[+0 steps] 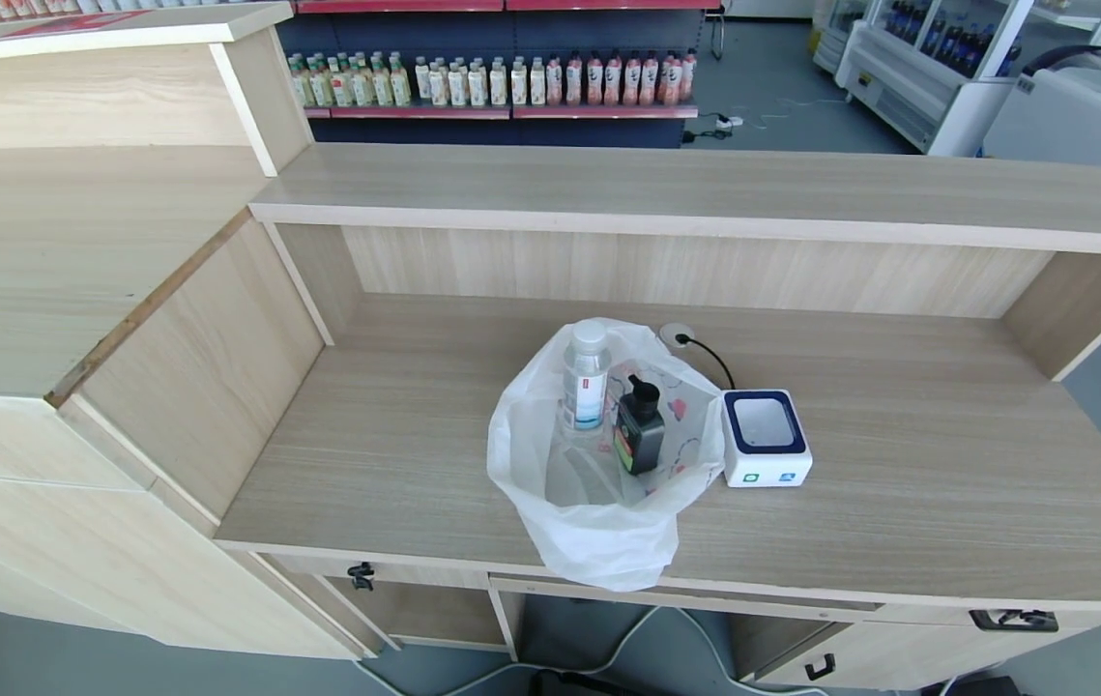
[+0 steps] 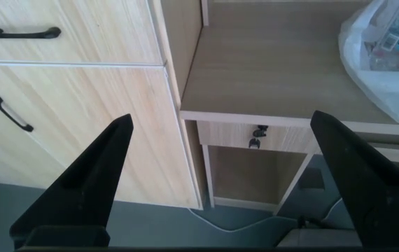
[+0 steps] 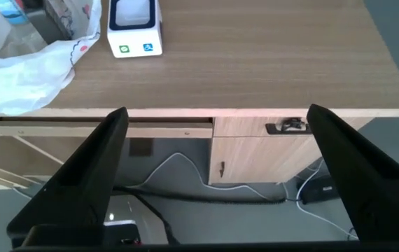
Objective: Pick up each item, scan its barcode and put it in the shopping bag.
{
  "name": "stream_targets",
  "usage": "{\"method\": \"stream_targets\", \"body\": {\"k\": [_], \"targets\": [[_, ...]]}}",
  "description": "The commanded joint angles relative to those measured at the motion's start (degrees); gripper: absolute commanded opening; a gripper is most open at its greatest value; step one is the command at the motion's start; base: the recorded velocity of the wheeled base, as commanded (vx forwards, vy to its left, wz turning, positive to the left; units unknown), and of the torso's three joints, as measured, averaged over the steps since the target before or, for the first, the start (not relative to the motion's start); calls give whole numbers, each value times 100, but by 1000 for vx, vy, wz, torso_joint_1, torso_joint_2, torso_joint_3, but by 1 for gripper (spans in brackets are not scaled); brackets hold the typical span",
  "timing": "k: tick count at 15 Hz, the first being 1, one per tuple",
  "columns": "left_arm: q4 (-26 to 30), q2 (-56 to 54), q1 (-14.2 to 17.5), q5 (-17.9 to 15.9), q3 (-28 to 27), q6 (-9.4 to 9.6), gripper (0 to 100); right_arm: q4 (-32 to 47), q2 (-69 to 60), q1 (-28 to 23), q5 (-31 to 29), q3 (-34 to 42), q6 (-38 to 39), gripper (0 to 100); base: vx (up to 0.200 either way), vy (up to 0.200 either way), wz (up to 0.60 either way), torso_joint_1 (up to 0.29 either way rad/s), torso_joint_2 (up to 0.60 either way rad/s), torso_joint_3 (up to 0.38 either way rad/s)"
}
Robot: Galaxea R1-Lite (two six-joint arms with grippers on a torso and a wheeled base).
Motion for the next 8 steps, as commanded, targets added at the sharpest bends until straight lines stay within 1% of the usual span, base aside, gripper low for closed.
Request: {"method": "stream_targets", "body": {"k": [1, 3, 6, 8], "targets": [[-1, -2, 0, 3, 0, -1, 100, -4, -65, -368, 240, 52, 18, 100, 0, 0, 0, 0, 0, 0], [-1, -2, 0, -6, 0, -1, 100, -4, -171, -579, 389, 52, 18, 100, 0, 0, 0, 0, 0, 0], [-1, -2, 0, 3, 0, -1, 100, -4, -320, -535, 398, 52, 35, 100, 0, 0, 0, 0, 0, 0], [-1, -2, 0, 3, 0, -1, 100, 49, -347, -535, 425, 52, 273, 100, 0, 0, 0, 0, 0, 0]]}}
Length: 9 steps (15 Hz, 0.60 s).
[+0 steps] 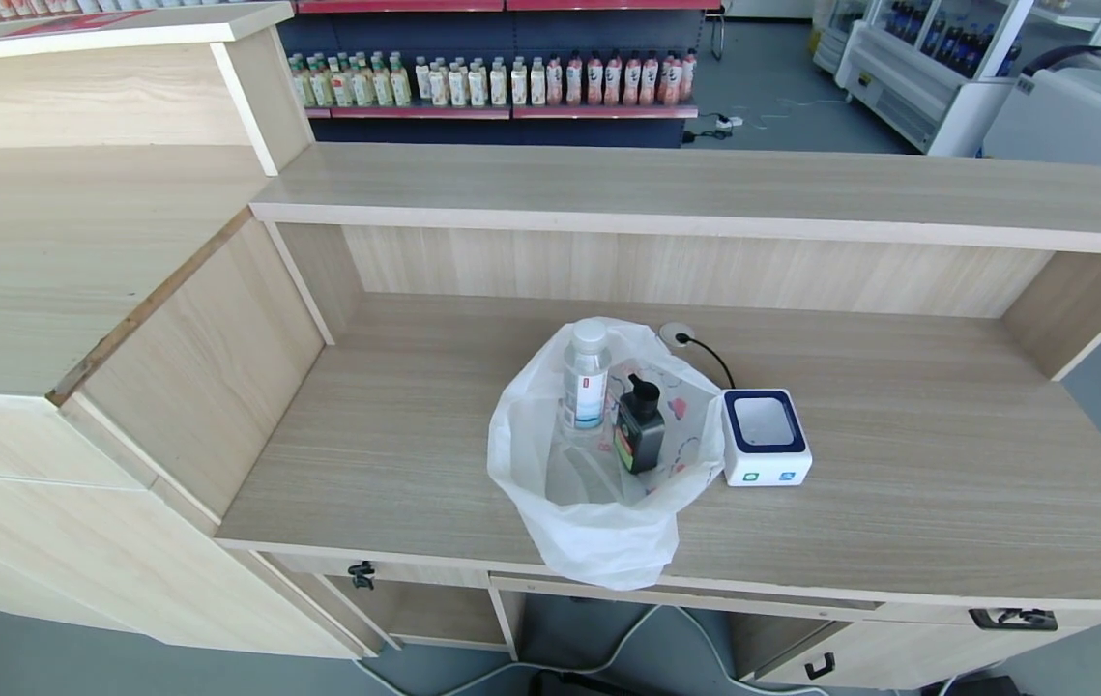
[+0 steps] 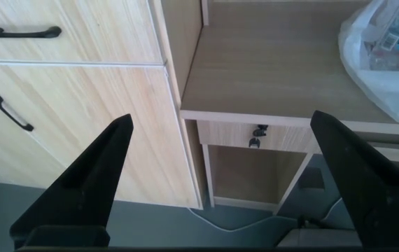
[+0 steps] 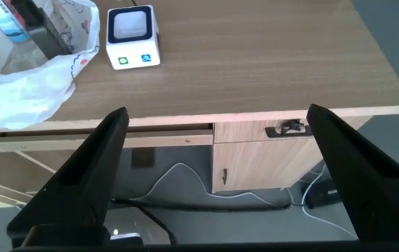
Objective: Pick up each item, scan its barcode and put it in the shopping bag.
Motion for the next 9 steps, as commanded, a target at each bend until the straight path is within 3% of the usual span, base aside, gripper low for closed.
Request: {"method": "stream_targets", "body": {"k": [1, 9], "targets": [[-1, -2, 0, 3, 0, -1, 100, 71, -33, -9, 53, 0, 143, 100, 0, 0, 0, 0, 0, 0], [-1, -2, 0, 3, 0, -1, 100, 326, -350, -193, 159, -9, 442, 100, 0, 0, 0, 0, 0, 0]]}}
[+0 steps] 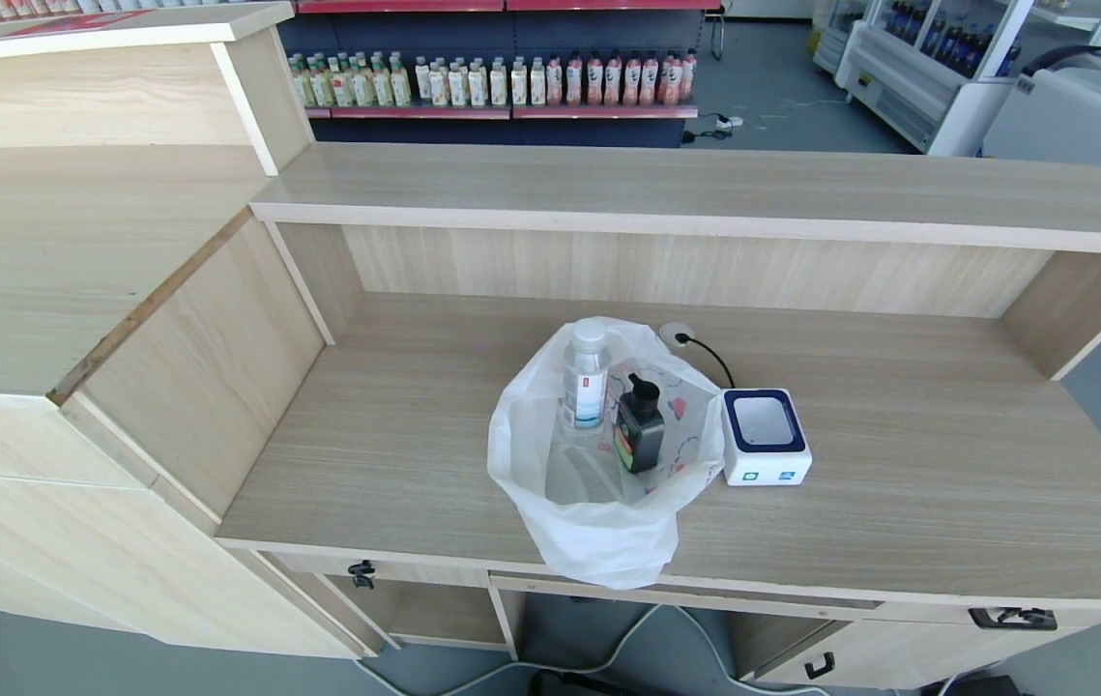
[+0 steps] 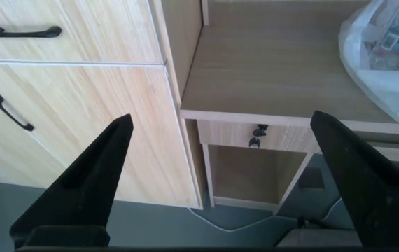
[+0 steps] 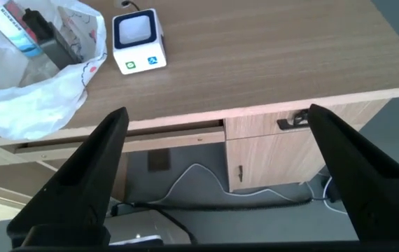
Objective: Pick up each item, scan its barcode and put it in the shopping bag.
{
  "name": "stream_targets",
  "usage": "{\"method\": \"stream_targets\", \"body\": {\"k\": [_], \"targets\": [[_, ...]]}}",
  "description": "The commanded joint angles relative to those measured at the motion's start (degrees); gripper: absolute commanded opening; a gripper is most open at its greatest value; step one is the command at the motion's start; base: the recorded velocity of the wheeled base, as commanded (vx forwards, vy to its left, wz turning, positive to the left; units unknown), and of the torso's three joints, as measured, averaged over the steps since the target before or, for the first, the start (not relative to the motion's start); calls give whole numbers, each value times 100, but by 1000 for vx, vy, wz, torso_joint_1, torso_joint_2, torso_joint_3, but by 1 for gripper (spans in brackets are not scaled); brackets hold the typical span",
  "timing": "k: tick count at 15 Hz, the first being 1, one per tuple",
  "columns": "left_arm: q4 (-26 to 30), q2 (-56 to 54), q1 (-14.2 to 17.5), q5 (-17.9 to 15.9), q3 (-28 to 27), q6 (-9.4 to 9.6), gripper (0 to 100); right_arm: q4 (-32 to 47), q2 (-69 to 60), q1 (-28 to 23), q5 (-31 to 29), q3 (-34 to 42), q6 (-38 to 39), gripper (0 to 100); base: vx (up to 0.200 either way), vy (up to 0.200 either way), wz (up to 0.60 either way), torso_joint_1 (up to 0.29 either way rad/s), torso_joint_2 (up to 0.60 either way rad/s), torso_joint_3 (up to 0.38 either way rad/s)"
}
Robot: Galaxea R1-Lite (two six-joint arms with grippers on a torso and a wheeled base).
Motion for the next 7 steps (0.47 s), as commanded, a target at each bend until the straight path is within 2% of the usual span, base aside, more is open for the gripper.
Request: {"method": "stream_targets", "body": {"k": [1, 7], "targets": [[-1, -2, 0, 3, 0, -1, 100, 10, -7, -1, -1, 1, 10, 100, 0, 0, 0, 0, 0, 0], [-1, -2, 0, 3, 0, -1, 100, 10, -7, -1, 8, 1, -16, 100, 0, 0, 0, 0, 0, 0]]}}
